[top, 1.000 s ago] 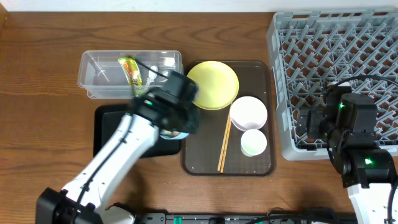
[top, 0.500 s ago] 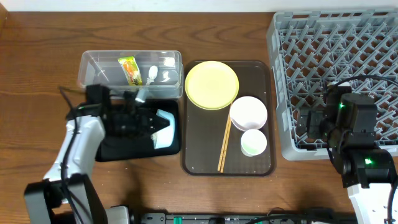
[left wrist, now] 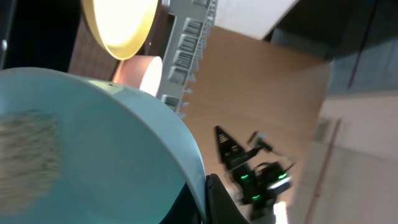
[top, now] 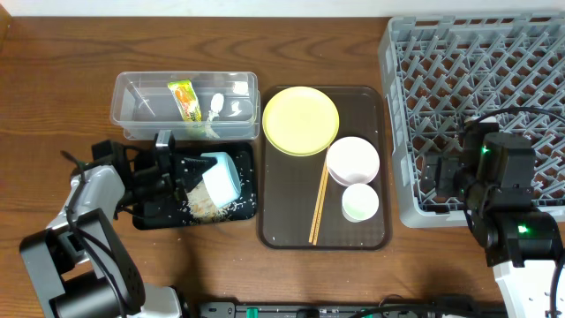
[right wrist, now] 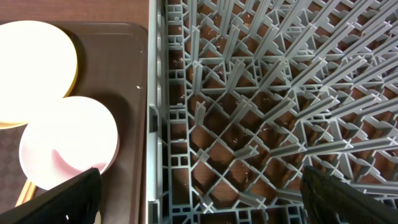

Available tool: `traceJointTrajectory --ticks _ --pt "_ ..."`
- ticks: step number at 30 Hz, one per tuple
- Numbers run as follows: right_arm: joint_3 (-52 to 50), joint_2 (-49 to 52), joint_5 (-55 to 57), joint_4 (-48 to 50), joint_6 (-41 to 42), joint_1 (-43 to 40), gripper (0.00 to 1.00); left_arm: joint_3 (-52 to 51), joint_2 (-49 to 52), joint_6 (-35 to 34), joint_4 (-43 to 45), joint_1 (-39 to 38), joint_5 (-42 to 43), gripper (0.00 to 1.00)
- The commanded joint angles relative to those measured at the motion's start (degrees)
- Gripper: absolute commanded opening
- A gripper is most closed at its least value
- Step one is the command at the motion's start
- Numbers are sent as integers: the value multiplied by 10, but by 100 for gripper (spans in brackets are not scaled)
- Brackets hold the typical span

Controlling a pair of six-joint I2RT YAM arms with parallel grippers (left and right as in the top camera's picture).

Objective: Sort waste into correct bins and load items into the dishwasher rack
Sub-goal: 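Tip the blue bowl over the black tray to pour out the rice, then return the empty blue bowl to the brown tray with the left gripper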

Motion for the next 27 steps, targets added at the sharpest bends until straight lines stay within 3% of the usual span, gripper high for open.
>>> traceJointTrajectory --ticks 1,7,17,19,24,27 --pt "11 -1 -3 -2 6 -4 99 -3 4 -137 -1 15 26 6" --pt "11 -1 -3 -3 6 -4 99 -3 4 -232 -1 30 26 6" --pt "11 -1 -3 -3 6 -4 99 -2 4 -249 -1 31 26 6" --pt "11 -1 -3 -3 6 -4 99 -1 3 -234 5 31 26 6" --pt "11 -1 -3 -3 6 -4 99 16 -33 -95 27 17 19 6" --pt "11 -1 -2 -2 6 -4 99 28 -84 -72 46 -15 -59 6"
